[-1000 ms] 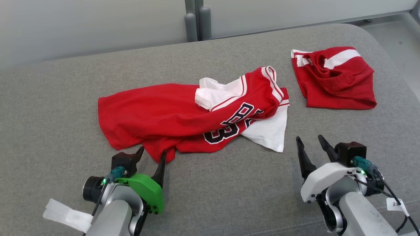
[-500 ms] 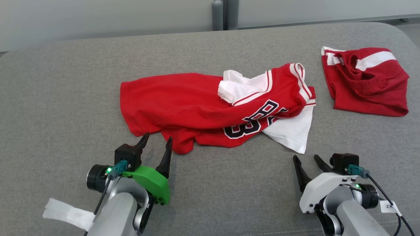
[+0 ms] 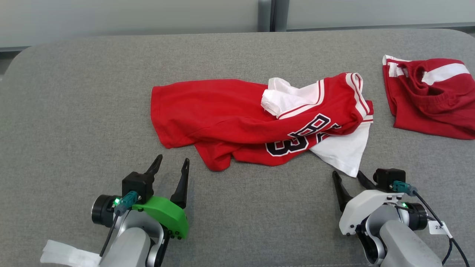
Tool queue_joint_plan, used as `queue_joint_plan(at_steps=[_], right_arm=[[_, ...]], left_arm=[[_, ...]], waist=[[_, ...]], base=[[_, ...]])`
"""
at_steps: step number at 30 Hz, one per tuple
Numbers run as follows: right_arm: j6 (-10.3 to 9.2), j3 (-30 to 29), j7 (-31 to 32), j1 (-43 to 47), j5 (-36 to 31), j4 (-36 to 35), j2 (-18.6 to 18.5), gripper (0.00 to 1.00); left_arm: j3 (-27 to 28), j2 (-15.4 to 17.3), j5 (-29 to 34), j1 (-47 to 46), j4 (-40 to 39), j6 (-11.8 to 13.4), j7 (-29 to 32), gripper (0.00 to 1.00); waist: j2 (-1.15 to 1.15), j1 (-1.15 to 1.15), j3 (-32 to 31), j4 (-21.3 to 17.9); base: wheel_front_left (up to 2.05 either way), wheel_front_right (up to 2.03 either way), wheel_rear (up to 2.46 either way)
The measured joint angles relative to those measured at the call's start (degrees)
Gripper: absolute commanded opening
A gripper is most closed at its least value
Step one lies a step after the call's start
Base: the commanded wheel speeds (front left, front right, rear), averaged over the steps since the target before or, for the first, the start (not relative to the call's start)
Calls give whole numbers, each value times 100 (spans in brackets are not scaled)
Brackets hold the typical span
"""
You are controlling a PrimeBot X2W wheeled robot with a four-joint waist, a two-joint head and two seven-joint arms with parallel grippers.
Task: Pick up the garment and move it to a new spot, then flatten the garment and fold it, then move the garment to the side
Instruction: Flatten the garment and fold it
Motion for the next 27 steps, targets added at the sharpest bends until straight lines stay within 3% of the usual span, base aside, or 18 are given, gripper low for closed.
queue_joint_plan(at_steps=[6, 7, 9, 14, 15, 27], right_arm=[[88, -24, -103, -176, 64, 245, 30, 100], [89, -32, -148, -204, 77, 282, 35, 94], [113, -42, -179, -272, 111, 347, 46, 48], [197, -87, -269, -380, 220, 506, 65, 4], [233, -94, -277, -397, 264, 575, 85, 0], [545, -426, -499, -691, 700, 400, 158, 0]], left_arm=[[30, 44, 2, 152, -154, 48, 0, 100], [32, 63, 15, 172, -178, 49, 0, 100], [33, 107, 37, 211, -241, 51, 0, 100], [49, 149, 42, 261, -336, 99, 0, 100], [56, 153, 42, 307, -374, 100, 0, 100], [219, 203, 37, 522, -608, 169, 0, 100]], waist=[[0, 0, 30, 11], [0, 0, 37, 11], [0, 0, 54, 10], [0, 0, 68, -3], [0, 0, 70, -15], [0, 0, 29, -211]], base=[[0, 0, 0], [0, 0, 0], [0, 0, 0], [0, 0, 0], [0, 0, 0], [0, 0, 0]])
